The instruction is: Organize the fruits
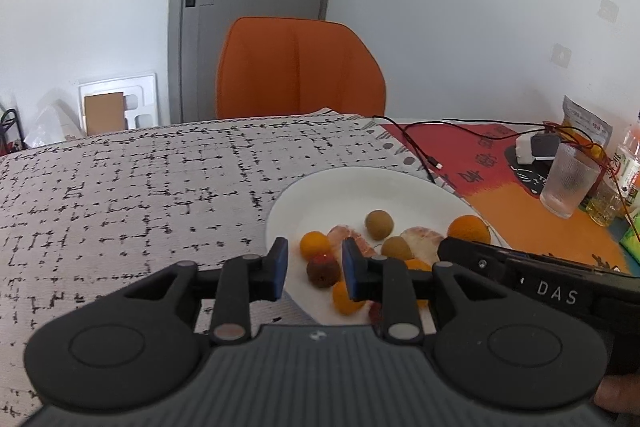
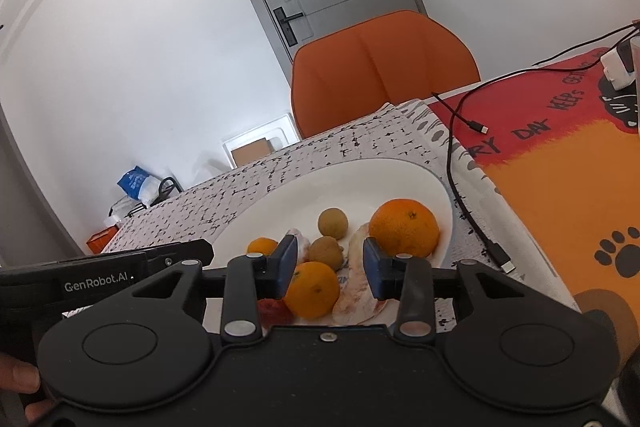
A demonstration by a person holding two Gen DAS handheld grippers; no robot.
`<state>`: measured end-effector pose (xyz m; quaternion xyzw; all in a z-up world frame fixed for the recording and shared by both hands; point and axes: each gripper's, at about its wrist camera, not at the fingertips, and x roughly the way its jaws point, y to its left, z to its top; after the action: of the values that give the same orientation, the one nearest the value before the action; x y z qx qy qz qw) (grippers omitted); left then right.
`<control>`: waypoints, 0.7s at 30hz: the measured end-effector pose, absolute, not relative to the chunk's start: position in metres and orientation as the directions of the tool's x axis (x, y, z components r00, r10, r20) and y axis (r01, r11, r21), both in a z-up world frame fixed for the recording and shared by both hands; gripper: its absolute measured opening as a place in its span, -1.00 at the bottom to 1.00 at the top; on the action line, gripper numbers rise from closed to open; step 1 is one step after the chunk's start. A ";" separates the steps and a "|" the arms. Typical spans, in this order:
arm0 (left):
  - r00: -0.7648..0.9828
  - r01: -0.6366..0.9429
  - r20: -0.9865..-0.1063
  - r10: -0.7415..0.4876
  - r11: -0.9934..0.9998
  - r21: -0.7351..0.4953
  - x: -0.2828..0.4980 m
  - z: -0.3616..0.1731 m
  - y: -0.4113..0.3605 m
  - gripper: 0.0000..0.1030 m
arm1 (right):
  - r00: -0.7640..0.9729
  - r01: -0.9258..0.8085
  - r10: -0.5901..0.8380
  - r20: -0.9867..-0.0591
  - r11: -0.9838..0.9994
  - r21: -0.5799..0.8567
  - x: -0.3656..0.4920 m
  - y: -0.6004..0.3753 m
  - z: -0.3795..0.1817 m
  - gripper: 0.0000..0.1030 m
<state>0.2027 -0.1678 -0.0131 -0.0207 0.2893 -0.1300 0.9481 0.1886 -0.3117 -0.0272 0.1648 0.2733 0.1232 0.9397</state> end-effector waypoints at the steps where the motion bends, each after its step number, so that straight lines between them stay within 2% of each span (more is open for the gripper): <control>1: 0.799 0.228 -0.547 -0.252 0.967 -0.112 0.202 -0.013 -0.166 -0.48 | 0.822 -0.145 0.323 -0.470 0.916 0.375 0.188 -0.310 -0.027 -0.27; 4: 0.801 0.215 -0.551 -0.234 0.972 -0.099 0.199 -0.013 -0.160 -0.43 | 0.823 -0.148 0.324 -0.466 0.915 0.376 0.187 -0.306 -0.027 -0.25; 8: 0.819 0.189 -0.538 -0.202 0.979 -0.079 0.194 -0.009 -0.147 -0.17 | 0.823 -0.145 0.326 -0.465 0.912 0.383 0.186 -0.303 -0.027 -0.23; 13: 0.842 0.136 -0.515 -0.158 0.987 -0.081 0.186 -0.004 -0.130 0.28 | 0.830 -0.156 0.327 -0.453 0.914 0.374 0.182 -0.296 -0.023 0.04; 15: 0.846 0.118 -0.514 -0.139 0.990 -0.074 0.183 -0.002 -0.124 0.54 | 0.831 -0.161 0.327 -0.450 0.916 0.368 0.181 -0.292 -0.022 0.14; 19: 0.854 0.100 -0.504 -0.125 0.992 -0.077 0.173 0.001 -0.112 0.64 | 0.842 -0.163 0.315 -0.438 0.922 0.351 0.175 -0.284 -0.017 0.45; 21: 0.858 0.083 -0.502 -0.111 0.994 -0.077 0.168 0.002 -0.105 0.67 | 0.844 -0.171 0.316 -0.434 0.924 0.341 0.173 -0.280 -0.015 0.52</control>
<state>0.1682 -0.1047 0.0017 -0.0261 0.2617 -0.0504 0.9635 0.1727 -0.2800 -0.0146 0.1462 0.2485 0.1283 0.9489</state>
